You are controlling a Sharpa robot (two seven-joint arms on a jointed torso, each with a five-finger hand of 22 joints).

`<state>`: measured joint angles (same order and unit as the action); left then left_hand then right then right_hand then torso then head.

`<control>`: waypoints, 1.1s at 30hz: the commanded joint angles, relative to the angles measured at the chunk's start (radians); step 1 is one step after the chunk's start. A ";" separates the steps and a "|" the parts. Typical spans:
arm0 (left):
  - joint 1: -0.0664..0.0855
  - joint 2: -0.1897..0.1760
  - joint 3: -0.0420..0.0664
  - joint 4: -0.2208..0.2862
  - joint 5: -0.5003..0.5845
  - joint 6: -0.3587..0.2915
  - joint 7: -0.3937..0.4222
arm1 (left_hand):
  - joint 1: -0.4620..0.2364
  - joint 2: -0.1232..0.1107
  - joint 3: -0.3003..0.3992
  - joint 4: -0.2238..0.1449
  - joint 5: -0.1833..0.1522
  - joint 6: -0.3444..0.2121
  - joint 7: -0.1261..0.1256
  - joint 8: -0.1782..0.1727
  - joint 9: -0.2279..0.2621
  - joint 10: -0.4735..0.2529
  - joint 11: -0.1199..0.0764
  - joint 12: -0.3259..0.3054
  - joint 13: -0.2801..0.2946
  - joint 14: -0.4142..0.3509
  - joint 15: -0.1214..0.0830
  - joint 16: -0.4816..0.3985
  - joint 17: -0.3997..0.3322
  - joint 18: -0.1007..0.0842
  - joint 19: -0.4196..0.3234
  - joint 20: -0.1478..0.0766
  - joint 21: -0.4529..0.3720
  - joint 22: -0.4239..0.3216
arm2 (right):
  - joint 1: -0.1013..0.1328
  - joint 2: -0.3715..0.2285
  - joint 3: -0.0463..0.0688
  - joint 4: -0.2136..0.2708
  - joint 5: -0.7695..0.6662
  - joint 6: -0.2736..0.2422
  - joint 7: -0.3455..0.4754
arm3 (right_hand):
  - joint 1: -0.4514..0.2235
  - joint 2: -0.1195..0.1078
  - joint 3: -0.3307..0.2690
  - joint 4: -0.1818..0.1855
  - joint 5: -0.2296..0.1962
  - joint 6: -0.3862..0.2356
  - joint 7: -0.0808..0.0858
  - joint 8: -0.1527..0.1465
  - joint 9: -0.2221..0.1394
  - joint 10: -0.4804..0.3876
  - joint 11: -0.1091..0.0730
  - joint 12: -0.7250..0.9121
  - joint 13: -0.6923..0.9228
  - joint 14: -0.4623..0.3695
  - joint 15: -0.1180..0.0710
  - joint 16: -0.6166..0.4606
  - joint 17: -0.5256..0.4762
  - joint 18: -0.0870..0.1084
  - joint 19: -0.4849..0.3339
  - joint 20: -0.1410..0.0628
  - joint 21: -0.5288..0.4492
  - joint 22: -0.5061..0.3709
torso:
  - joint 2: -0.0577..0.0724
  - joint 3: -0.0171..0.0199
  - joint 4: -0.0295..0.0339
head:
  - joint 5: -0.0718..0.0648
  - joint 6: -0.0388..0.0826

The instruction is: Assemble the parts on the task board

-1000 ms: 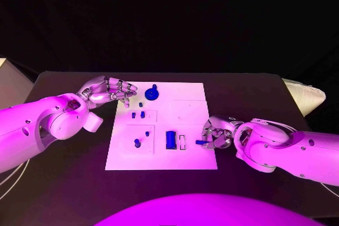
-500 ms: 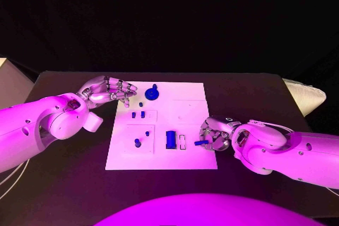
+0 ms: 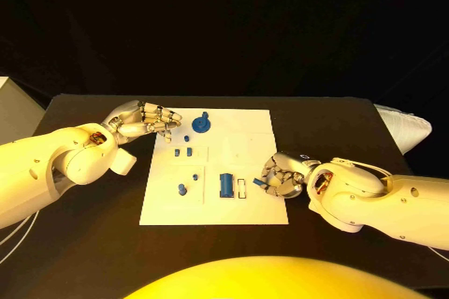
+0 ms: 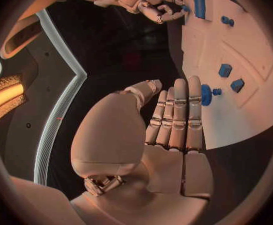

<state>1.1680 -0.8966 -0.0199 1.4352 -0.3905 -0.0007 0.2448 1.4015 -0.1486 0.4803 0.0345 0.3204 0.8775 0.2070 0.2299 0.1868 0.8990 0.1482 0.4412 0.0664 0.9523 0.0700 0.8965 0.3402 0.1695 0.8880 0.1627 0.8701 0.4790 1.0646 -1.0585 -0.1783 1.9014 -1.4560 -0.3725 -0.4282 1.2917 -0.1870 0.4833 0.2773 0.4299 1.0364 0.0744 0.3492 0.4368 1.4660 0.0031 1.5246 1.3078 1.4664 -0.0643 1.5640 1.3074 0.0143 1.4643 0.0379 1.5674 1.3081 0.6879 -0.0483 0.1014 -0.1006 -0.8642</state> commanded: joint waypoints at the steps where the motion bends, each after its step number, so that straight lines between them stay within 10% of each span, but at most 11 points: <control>1: 0.000 0.002 0.001 0.002 0.007 0.005 0.002 | -0.001 0.006 0.001 0.007 0.002 0.000 0.003 0.003 -0.001 -0.006 0.001 -0.004 0.002 -0.005 0.005 -0.004 0.002 0.015 -0.005 0.000 0.002 -0.001 | 0.004 0.007 0.000 0.008 0.068 -0.040 0.016 | -0.023 -0.001 0.009 0.000 0.006 0.006 -0.004 0.018 0.013 0.079 -0.009 0.004 0.233 0.103 -0.007 0.005 0.259 -0.014 0.106 -0.005 0.003 0.263 | 0.000 -0.0002 0.0005 | 0.001 -0.001; 33: 0.000 0.006 0.001 0.003 0.007 0.013 -0.005 | -0.001 0.006 0.001 0.007 0.002 0.000 0.003 0.003 -0.001 -0.006 0.001 -0.004 0.002 -0.005 0.005 -0.004 0.002 0.015 -0.005 0.000 0.002 -0.001 | 0.008 0.133 0.000 -0.037 0.214 -0.027 -0.093 | -0.222 -0.003 -0.051 0.012 -0.033 0.018 -0.004 0.034 0.002 0.092 -0.008 0.025 0.248 0.104 -0.005 0.007 0.263 -0.014 0.106 -0.002 0.003 0.263 | 0.001 0.0011 0.0005 | 0.002 -0.008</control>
<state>1.1680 -0.8917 -0.0199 1.4352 -0.3904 0.0001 0.2374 1.4015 -0.1486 0.4803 0.0345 0.3203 0.8775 0.2070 0.2299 0.1869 0.8990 0.1482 0.4412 0.0663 0.9523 0.0700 0.8965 0.3407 0.1696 0.8880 0.1627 0.8701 0.4790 1.0728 -0.9266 -0.1780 1.8636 -1.2519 -0.4062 -0.5134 1.0799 -0.1904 0.4386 0.2884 0.3927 1.0500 0.0683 0.3830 0.4403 1.4660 0.0030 1.5429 1.3073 1.4664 -0.0644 1.5674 1.3074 0.0142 1.4643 0.0379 1.5672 1.3077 0.6891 -0.0470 0.1017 -0.0990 -0.8720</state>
